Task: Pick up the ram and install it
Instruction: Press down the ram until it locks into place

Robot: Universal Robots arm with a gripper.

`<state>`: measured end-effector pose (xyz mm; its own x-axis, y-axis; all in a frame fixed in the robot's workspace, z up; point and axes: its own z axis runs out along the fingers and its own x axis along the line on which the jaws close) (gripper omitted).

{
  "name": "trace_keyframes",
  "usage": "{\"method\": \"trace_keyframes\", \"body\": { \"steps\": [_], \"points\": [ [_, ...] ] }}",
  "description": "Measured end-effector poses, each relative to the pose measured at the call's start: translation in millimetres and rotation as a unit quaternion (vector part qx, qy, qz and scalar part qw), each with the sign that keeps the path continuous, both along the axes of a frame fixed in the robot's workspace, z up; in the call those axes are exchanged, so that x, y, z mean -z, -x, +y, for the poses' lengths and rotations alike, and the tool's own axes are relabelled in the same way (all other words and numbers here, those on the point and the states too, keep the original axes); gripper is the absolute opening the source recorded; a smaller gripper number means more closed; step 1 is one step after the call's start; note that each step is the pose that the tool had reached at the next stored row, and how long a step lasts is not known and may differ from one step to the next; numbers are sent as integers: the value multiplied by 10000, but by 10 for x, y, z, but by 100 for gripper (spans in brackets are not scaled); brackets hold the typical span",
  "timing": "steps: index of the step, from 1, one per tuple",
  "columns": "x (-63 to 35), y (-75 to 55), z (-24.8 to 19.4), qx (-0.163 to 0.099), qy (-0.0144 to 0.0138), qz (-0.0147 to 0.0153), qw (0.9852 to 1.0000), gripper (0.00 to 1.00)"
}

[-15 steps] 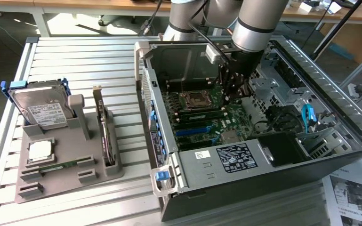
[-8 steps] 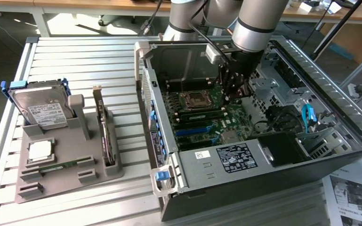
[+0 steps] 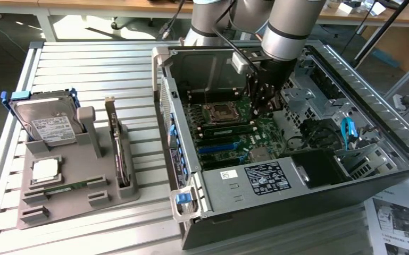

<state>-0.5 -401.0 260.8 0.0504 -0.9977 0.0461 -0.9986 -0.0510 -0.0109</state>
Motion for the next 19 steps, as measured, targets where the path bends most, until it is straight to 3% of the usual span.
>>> {"method": "trace_keyframes", "body": {
  "steps": [2, 5, 19],
  "points": [
    [51, 6, 0, 1, 0, 0, 10000, 11],
    [201, 4, 3, 1, 0, 1, 10000, 11],
    [288, -4, 5, 1, 4, 3, 10000, 11]
  ]
}}
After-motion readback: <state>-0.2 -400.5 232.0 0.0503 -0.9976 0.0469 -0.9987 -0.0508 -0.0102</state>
